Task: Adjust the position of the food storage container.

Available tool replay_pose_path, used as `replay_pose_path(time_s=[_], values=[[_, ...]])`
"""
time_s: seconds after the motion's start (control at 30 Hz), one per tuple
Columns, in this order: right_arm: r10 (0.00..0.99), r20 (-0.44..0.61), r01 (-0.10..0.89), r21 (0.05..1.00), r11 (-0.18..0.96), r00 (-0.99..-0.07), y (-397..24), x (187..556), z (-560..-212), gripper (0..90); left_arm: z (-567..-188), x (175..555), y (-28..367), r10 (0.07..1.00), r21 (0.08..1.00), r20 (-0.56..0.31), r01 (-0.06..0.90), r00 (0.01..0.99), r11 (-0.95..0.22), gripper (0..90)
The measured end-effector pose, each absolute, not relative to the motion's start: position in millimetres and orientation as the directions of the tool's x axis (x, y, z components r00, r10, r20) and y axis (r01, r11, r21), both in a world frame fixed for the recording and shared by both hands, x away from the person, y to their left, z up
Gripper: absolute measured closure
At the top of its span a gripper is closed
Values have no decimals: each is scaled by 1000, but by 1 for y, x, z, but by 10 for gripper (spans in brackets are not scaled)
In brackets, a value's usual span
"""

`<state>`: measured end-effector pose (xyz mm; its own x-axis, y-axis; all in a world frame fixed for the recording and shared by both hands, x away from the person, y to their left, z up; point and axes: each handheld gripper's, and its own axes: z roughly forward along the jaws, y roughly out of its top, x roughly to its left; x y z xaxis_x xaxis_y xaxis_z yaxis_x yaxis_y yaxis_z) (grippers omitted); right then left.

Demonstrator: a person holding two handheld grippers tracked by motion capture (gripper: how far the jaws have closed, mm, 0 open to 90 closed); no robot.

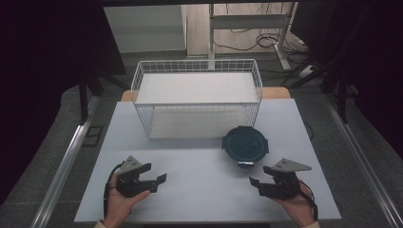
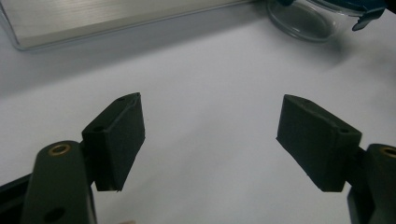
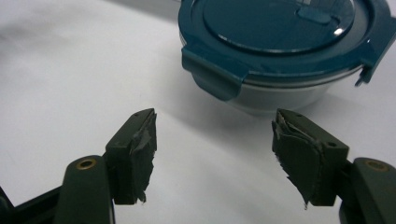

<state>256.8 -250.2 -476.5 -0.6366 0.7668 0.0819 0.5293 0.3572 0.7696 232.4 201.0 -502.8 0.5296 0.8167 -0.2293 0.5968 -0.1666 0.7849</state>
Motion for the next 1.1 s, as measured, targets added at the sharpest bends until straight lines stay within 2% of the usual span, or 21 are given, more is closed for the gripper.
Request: replay_pose_path(time_s=[0.4,0.9,1.1], values=[[768,77,521,777,354,-636,-255,262,-454,347,-502,232,199,820,788,-221,592,528,-170,228],[785,81,539,769,342,-615,-258,299,-429,388,-505,231,195,814,782,-225,597,535,-177,226],[793,60,543,759,359,-607,-260,316,-415,472,-504,231,197,818,783,-222,597,531,-176,226]])
